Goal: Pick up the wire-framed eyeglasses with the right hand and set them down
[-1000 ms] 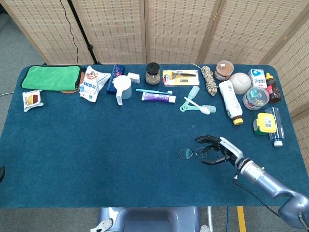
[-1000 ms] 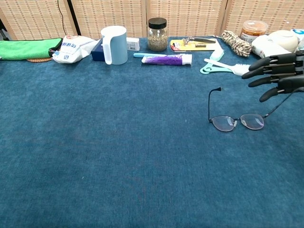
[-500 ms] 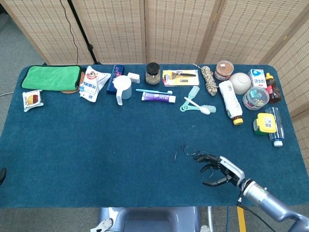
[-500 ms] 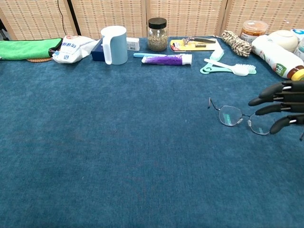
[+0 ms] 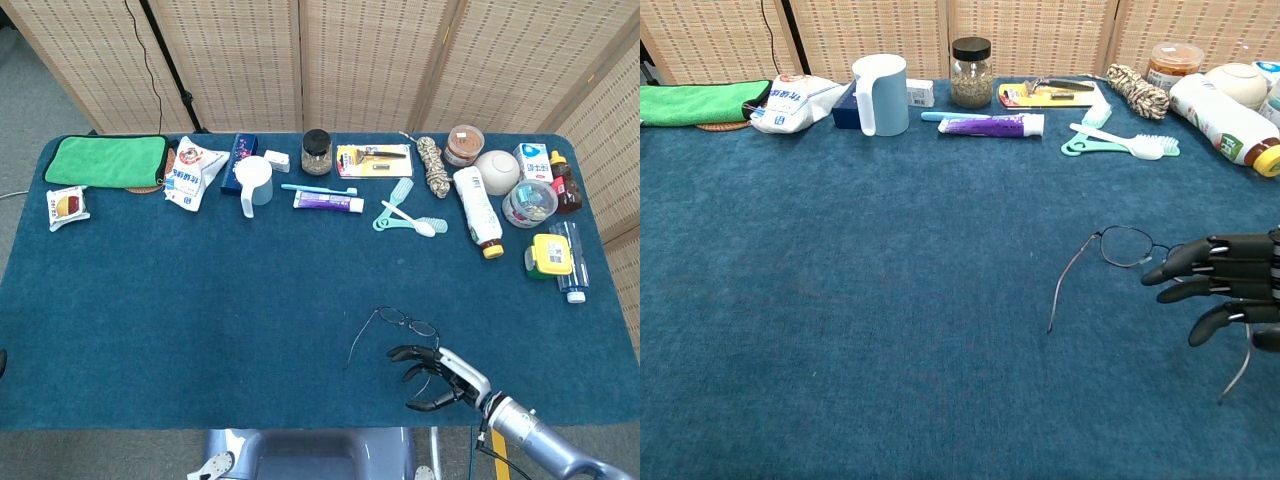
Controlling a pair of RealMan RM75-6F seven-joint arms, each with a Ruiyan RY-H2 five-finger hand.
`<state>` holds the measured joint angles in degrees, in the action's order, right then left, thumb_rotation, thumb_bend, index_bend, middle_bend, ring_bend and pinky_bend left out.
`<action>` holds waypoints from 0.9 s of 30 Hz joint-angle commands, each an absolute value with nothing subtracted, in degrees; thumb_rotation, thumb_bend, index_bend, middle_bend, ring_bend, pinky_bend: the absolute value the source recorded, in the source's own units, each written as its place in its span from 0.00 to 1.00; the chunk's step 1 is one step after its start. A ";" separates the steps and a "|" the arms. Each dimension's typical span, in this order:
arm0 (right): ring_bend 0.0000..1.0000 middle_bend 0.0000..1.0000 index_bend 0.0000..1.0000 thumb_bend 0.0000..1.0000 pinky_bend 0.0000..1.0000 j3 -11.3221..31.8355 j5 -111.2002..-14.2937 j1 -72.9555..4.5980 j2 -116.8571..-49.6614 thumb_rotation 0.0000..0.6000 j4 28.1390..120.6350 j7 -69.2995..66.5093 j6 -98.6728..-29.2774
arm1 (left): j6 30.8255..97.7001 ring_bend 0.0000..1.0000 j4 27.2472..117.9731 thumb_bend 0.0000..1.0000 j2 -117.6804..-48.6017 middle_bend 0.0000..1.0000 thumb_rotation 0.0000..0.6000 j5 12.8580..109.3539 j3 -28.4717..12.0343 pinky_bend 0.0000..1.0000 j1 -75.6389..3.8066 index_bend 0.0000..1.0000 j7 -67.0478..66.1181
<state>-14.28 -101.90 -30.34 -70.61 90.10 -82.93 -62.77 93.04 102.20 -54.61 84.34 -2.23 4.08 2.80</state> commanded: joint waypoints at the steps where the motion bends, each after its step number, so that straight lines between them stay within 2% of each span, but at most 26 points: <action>1: 0.19 0.21 0.30 0.19 0.31 -14.58 -101.53 -30.27 -71.17 1.00 90.38 -81.80 -62.39 | 93.05 0.00 101.98 0.37 -54.66 0.00 0.90 84.38 -2.12 0.00 4.20 0.10 3.10; 8: 0.19 0.21 0.30 0.19 0.29 -14.31 -101.52 -30.40 -70.96 1.00 91.57 -77.34 -63.37 | 93.64 0.00 101.16 0.37 -54.52 0.00 0.90 84.55 -2.18 0.00 4.55 0.10 4.17; 12: 0.16 0.18 0.27 0.19 0.23 -13.61 -101.24 -31.17 -68.82 1.00 92.93 -74.03 -63.49 | 93.78 0.00 100.84 0.37 -54.52 0.00 0.90 84.42 -2.22 0.00 4.71 0.10 4.63; 19: 0.05 0.11 0.24 0.19 0.10 -10.62 -96.82 -33.62 -61.96 1.00 94.80 -58.89 -59.63 | 94.00 0.00 100.39 0.37 -54.54 0.00 0.90 84.45 -2.36 0.00 4.83 0.10 4.98; 27: 0.00 0.06 0.22 0.19 0.02 -7.48 -89.68 -33.36 -60.66 1.00 94.95 -43.91 -56.58 | 94.01 0.00 100.73 0.37 -54.45 0.00 0.90 84.74 -2.58 0.00 4.59 0.10 4.62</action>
